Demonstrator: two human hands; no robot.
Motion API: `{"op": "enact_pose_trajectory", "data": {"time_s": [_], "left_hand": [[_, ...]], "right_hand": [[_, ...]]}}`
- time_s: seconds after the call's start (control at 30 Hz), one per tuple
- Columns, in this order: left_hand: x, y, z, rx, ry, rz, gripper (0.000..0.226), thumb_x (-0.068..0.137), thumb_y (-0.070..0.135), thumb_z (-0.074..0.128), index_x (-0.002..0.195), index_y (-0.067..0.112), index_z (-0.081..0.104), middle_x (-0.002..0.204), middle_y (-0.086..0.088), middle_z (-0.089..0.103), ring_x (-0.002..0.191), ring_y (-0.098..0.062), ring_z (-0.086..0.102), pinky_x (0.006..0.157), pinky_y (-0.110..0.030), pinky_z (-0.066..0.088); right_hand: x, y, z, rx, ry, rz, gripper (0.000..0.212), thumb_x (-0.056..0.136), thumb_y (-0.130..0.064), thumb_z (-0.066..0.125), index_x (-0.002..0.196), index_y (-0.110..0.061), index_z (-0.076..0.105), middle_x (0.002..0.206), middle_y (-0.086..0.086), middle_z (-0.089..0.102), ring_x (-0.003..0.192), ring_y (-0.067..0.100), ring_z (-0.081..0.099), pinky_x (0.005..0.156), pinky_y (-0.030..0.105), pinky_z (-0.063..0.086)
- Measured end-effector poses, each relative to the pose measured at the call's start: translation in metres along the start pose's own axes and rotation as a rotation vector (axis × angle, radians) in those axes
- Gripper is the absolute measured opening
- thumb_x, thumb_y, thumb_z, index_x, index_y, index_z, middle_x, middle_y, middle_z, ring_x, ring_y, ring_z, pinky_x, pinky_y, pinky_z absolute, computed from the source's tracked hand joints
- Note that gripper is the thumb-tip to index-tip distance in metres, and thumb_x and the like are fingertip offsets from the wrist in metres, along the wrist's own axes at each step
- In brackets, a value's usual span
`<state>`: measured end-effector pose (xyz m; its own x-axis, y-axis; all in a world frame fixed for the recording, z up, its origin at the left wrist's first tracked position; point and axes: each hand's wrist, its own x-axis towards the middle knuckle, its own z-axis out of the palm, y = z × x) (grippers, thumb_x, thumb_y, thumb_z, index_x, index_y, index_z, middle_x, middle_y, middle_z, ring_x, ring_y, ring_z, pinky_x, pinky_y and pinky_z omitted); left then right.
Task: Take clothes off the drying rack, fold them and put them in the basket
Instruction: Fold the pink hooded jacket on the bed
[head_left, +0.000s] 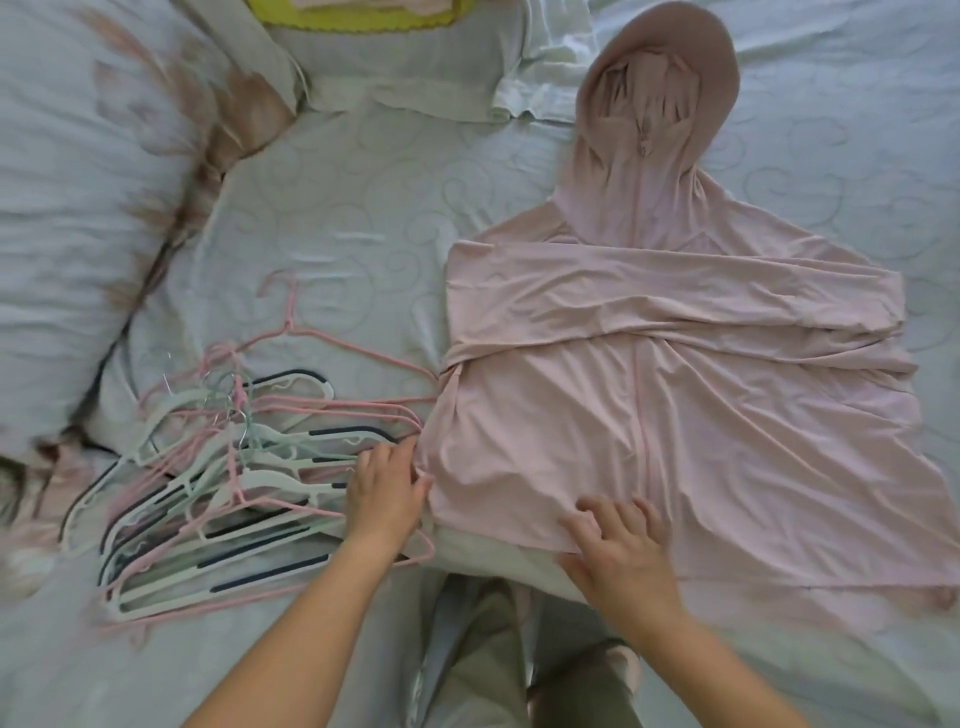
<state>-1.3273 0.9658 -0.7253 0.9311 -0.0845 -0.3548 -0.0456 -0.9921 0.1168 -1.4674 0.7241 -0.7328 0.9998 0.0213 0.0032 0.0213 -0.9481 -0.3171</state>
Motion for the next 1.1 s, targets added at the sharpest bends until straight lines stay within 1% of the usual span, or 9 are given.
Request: {"op": "enact_pose_trajectory", "data": {"time_s": [0.1,0.23,0.37,0.5,0.57,0.7,0.83,0.93,1.1], "left_hand": [[0.014,0.002,-0.003,-0.065,0.019,0.03,0.013,0.087,0.027,0.06,0.096,0.017,0.063,0.095,-0.007,0.059,0.096,-0.03,0.051,0.072,-0.036,0.037],[0.015,0.006,-0.008,-0.339,0.127,0.127,0.019,0.086,0.03,0.06,0.079,0.013,0.057,0.089,0.0,0.056,0.083,-0.019,0.049,0.071,-0.032,0.039],[0.006,0.02,-0.026,-0.871,0.055,-0.08,0.029,0.087,0.027,0.067,0.071,0.011,0.047,0.065,-0.001,0.05,0.057,-0.01,0.043,0.056,-0.025,0.035],[0.006,0.026,-0.041,-0.983,-0.023,-0.2,0.015,0.087,0.018,0.069,0.091,0.01,0.057,0.079,0.008,0.057,0.066,0.005,0.051,0.059,-0.008,0.038],[0.008,0.022,-0.041,-0.906,-0.12,-0.236,0.014,0.088,0.022,0.068,0.096,0.011,0.062,0.085,0.007,0.06,0.079,-0.007,0.055,0.062,-0.017,0.04],[0.002,0.003,-0.035,-0.857,-0.247,-0.394,0.017,0.088,0.028,0.067,0.079,0.014,0.068,0.068,0.001,0.061,0.066,-0.022,0.054,0.063,-0.034,0.048],[-0.01,-0.013,-0.04,-1.007,-0.217,-0.569,0.014,0.093,0.019,0.061,0.089,0.009,0.07,0.06,-0.003,0.052,0.051,-0.018,0.044,0.053,-0.029,0.045],[-0.017,-0.022,-0.041,-0.962,-0.195,-0.54,0.033,0.096,0.025,0.057,0.066,0.012,0.057,0.043,0.002,0.04,0.042,-0.018,0.035,0.042,-0.024,0.034],[-0.019,-0.046,-0.046,-0.788,-0.019,-0.467,0.057,0.092,0.047,0.055,0.051,0.014,0.035,0.043,-0.003,0.034,0.046,-0.02,0.033,0.052,-0.032,0.026]], "right_hand": [[0.023,-0.02,0.008,-0.036,-0.107,-0.041,0.057,0.059,-0.047,0.084,0.108,-0.026,0.064,0.114,-0.001,0.062,0.101,0.024,0.058,0.102,0.046,0.027],[0.041,-0.033,0.013,-0.07,-0.197,-0.025,0.077,0.048,-0.059,0.084,0.113,-0.026,0.061,0.116,0.0,0.061,0.104,0.025,0.059,0.102,0.045,0.023],[0.042,-0.035,0.02,-0.071,-0.335,0.045,0.099,0.039,-0.053,0.085,0.128,-0.025,0.053,0.125,0.004,0.057,0.111,0.024,0.048,0.106,0.049,0.023],[0.043,-0.023,0.019,-0.024,-0.169,0.001,0.05,0.064,-0.02,0.075,0.113,-0.017,0.065,0.117,0.008,0.065,0.101,0.028,0.061,0.102,0.045,0.03],[0.048,-0.017,0.013,0.054,-0.104,0.008,0.02,0.077,-0.021,0.057,0.091,-0.017,0.071,0.101,0.003,0.071,0.088,0.025,0.068,0.095,0.036,0.034],[0.061,-0.008,-0.005,0.256,-0.169,0.263,0.03,0.087,-0.032,0.047,0.089,-0.019,0.073,0.088,-0.004,0.072,0.08,0.023,0.066,0.083,0.027,0.034],[0.068,-0.002,-0.029,0.439,-0.167,0.512,0.018,0.095,-0.018,0.053,0.099,-0.02,0.07,0.08,-0.004,0.068,0.074,0.019,0.059,0.067,0.033,0.044],[0.067,0.0,-0.032,0.394,-0.138,0.46,0.017,0.092,-0.014,0.057,0.099,-0.019,0.071,0.077,-0.003,0.067,0.069,0.019,0.057,0.063,0.033,0.046],[0.051,-0.01,-0.028,0.211,-0.105,0.162,0.02,0.083,-0.028,0.053,0.09,-0.026,0.071,0.083,-0.01,0.067,0.07,0.016,0.061,0.068,0.025,0.047]]}}
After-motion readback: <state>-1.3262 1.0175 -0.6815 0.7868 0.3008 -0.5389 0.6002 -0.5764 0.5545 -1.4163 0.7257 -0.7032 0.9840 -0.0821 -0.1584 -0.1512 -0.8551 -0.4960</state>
